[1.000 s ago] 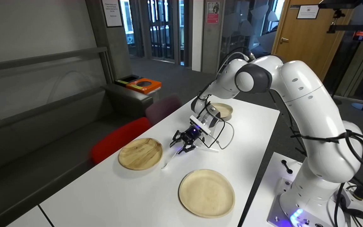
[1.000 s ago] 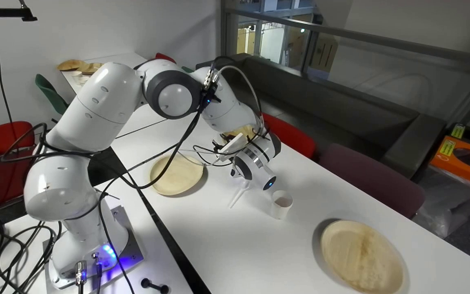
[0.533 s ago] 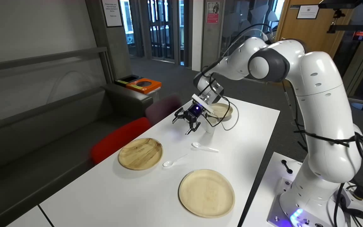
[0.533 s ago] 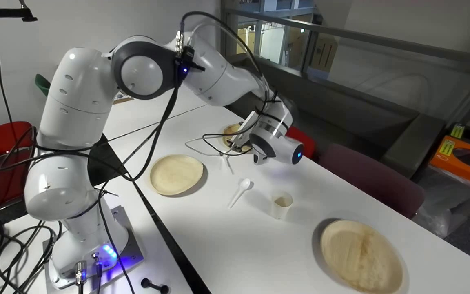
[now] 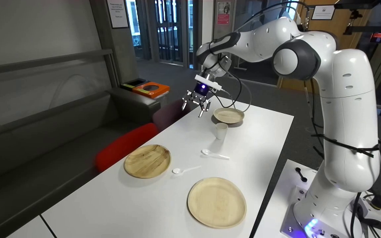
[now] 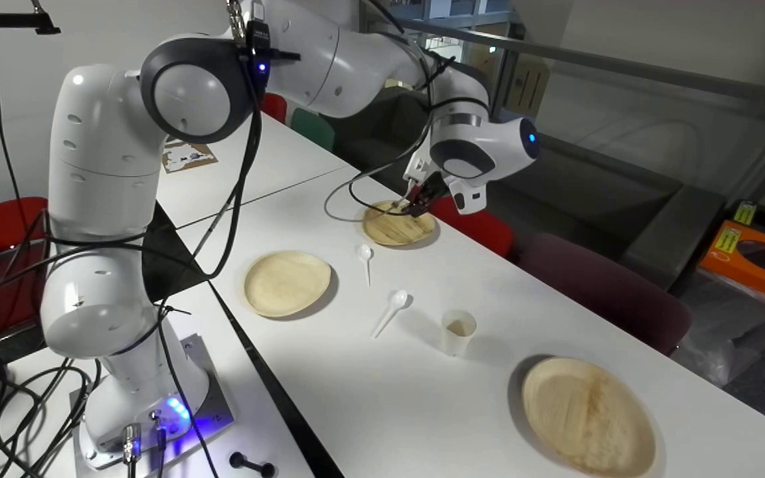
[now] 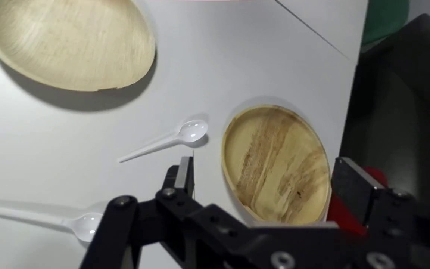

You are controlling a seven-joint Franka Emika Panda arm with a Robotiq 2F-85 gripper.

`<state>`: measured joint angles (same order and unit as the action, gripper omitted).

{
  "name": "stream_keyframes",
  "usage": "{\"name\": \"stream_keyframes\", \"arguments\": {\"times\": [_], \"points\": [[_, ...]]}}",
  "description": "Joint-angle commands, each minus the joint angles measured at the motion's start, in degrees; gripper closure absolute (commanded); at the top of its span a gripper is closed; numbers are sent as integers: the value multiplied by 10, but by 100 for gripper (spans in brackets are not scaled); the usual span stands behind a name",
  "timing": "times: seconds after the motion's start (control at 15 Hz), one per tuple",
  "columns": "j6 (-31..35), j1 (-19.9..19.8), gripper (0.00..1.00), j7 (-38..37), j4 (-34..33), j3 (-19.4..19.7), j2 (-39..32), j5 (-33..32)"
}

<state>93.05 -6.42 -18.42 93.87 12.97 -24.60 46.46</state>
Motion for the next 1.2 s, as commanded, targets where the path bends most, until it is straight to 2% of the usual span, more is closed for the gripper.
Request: {"name": "stream_keyframes", "arguments": {"times": [0.0, 0.53, 0.6, 1.07, 1.13], "points": [[-9, 12, 0, 10, -14, -27, 1, -99], [-14, 56, 0, 51, -12, -88, 0, -309], [-5, 43, 0, 34, -6, -90, -3, -273], [-4, 42, 0, 33, -6, -93, -6, -279], [28, 51, 0, 60, 16, -90, 13, -312]]}}
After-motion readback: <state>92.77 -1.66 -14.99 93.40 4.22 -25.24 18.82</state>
